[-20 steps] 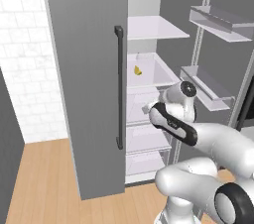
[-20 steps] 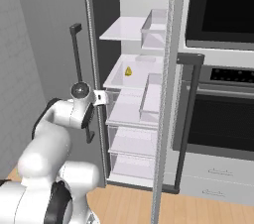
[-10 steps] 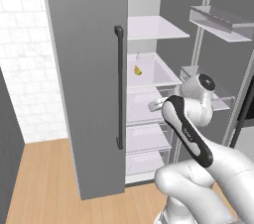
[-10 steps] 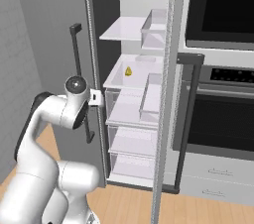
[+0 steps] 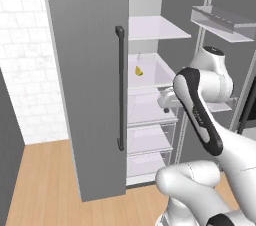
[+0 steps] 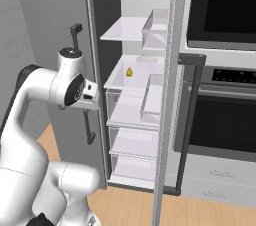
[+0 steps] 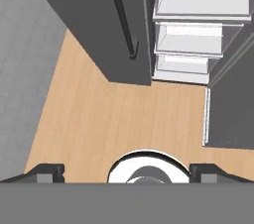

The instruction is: Grab a lemon wedge from the fridge and one ice cube from the ice bowl, and put them in the glass of lemonade.

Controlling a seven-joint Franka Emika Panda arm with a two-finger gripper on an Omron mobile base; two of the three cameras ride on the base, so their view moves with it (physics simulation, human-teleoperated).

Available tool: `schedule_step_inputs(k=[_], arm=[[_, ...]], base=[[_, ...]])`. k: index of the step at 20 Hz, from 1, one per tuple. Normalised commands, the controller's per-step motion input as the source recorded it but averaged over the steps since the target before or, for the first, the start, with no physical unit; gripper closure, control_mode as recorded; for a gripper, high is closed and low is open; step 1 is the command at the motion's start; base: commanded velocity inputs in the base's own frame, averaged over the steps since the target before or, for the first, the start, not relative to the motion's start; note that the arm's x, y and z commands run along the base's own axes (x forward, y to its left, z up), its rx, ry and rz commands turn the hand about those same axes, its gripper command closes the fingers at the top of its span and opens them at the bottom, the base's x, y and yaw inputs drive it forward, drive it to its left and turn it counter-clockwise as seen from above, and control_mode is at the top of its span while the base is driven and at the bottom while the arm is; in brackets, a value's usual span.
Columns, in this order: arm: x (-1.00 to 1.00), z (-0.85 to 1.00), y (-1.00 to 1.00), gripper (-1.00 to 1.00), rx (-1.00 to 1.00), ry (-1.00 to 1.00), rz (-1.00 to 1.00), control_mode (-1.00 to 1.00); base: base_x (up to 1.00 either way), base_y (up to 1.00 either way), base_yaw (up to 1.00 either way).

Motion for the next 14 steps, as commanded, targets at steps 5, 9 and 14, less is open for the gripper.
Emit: schedule_step_inputs(k=[5,9,14], arm=[[-0.36,0.0,-0.05,-1.0,-0.02,-0.05,-0.04,-1.0],[0.0,-0.01,-0.01,-1.0,0.0,0.0,-0.08,-1.0],[-0.1,0.0,0.0,-1.0,0.0,-0.02,-0.1,-1.0]], base=[[0.0,0.0,0.0],[0.0,0.0,0.0],[0.0,0.0,0.0]])
